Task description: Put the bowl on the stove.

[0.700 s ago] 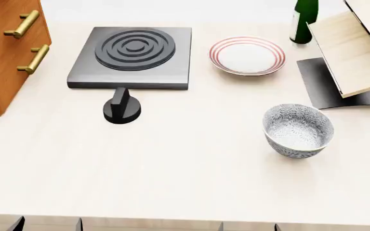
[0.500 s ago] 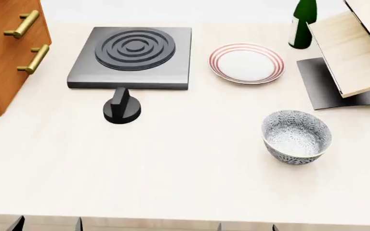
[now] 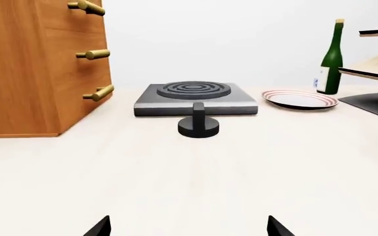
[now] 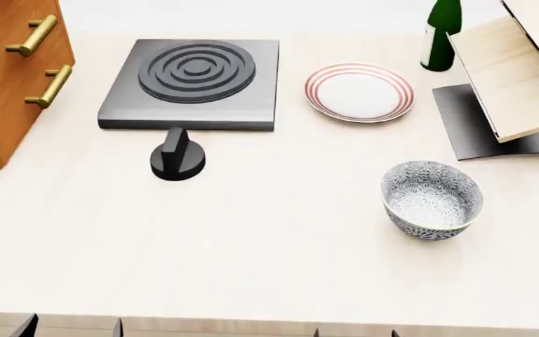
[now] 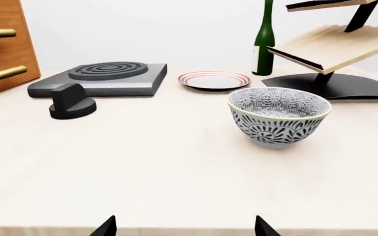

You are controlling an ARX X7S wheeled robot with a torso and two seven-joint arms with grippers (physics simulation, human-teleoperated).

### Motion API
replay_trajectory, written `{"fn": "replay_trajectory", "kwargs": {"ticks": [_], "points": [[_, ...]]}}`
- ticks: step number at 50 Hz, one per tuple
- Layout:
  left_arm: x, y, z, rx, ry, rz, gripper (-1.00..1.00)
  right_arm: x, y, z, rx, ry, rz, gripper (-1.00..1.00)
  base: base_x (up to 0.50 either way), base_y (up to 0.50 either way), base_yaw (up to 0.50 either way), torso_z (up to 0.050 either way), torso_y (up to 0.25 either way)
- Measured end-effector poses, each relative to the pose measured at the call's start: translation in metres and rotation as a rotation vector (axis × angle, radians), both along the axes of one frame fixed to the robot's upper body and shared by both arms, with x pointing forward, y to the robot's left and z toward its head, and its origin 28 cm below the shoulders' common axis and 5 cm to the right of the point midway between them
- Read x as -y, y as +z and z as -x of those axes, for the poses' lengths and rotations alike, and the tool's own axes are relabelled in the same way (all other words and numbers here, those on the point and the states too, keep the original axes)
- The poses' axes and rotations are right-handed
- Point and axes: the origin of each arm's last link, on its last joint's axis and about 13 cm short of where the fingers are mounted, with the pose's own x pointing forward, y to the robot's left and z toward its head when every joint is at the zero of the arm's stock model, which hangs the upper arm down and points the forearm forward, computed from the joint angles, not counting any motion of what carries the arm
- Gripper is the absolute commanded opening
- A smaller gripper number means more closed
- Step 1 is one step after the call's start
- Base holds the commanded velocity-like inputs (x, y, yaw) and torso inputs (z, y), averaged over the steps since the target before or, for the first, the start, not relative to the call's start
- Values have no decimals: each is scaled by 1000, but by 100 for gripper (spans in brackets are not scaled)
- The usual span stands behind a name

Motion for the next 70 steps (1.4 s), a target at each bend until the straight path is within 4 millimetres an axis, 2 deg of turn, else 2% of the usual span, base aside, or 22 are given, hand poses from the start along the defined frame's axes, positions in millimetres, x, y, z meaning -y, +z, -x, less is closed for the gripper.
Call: {"fn": "replay_trajectory", "kwargs": {"ticks": [9,15,21,27,32,36,40,45,50,58,70], "points": [[-1,6,0,32,11,5,100,2,3,-2,-17,-3,-13,100,0,0,0,0,0],[-10,26,-4,111,44,25,100,9,21,-13,-10,-29,-44,100,0,0,0,0,0],[-29,66,-5,266,72,53,100,34,56,-31,32,-58,-66,100,0,0,0,0,0],[-48,115,3,471,89,92,100,72,96,-45,92,-120,-83,100,0,0,0,0,0],[-63,159,16,661,113,117,100,108,129,-47,160,-179,-95,100,0,0,0,0,0],[-71,189,30,805,122,133,100,135,151,-40,223,-229,-119,100,0,0,0,0,0],[-77,214,46,936,125,133,100,162,167,-24,285,-274,-142,100,0,0,0,0,0],[-81,236,65,1068,132,115,100,190,182,0,360,-322,-169,100,0,0,0,0,0],[-82,251,79,1154,129,104,100,209,189,21,422,-367,-195,100,0,0,0,0,0],[-79,262,90,1220,110,110,100,225,188,38,463,-428,-216,100,0,0,0,0,0],[-77,267,95,1247,96,120,100,229,181,44,464,-430,-226,100,0,390,0,0,0]]}}
